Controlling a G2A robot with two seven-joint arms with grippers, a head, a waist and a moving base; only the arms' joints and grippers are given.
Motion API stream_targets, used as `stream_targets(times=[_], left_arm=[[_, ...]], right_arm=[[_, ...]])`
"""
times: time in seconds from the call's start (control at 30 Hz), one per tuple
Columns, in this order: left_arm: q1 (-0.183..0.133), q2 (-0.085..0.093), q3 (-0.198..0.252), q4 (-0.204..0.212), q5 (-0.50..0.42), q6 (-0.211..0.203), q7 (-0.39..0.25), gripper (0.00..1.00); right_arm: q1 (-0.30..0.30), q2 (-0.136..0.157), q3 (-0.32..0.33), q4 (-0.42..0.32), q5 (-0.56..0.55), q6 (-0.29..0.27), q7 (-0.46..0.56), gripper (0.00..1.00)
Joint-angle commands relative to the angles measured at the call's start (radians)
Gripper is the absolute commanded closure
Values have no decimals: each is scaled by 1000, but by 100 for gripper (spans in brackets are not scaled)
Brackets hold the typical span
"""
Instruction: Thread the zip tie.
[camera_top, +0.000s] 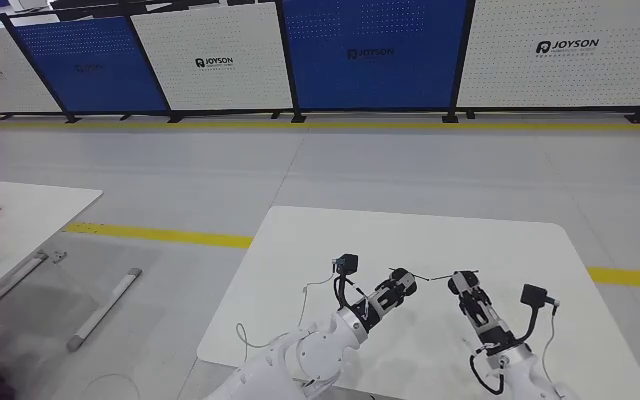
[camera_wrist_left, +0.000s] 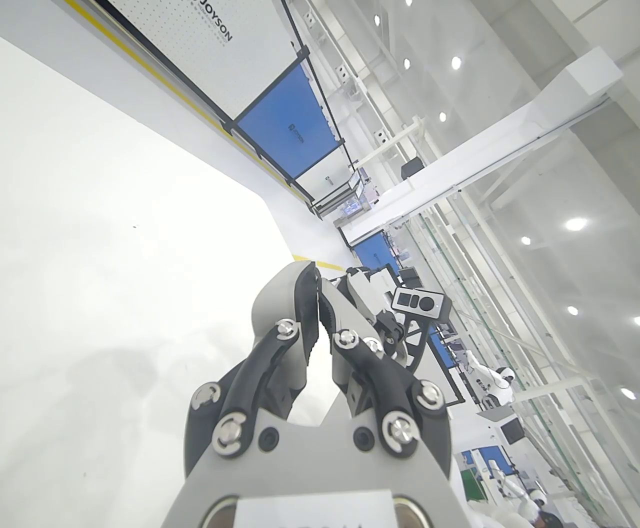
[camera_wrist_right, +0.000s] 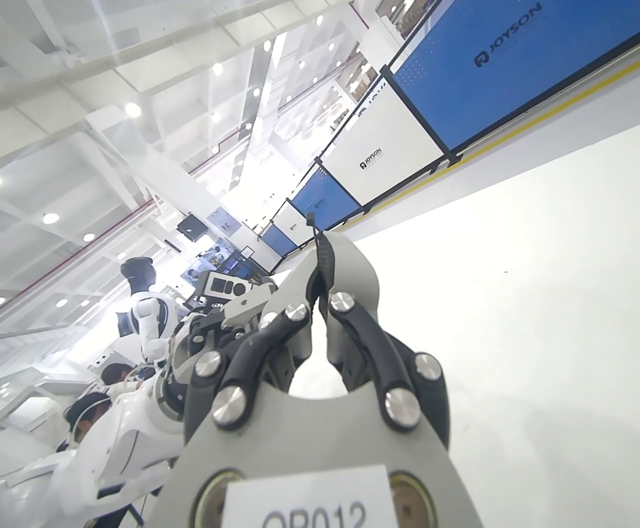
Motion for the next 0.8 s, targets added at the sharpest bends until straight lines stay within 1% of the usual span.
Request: stream_targets(times=[0.0, 0.07, 0.3, 0.67, 0.77], left_arm=[[0, 0, 0, 0, 0, 0, 0, 100], [0, 0, 0, 0, 0, 0, 0, 100], [0, 0, 0, 0, 0, 0, 0, 100], [0, 0, 0, 0, 0, 0, 0, 100], [0, 0, 0, 0, 0, 0, 0, 100]], right_arm=[[7, -3, -3, 4, -2, 6, 3, 100], [9, -5, -3, 6, -4, 7, 2, 100], [-3, -10, 6, 2, 9, -20, -7, 100], [11, -21, -2, 14, 6, -5, 21, 100], [3, -23, 6, 11, 10, -17, 8, 100]])
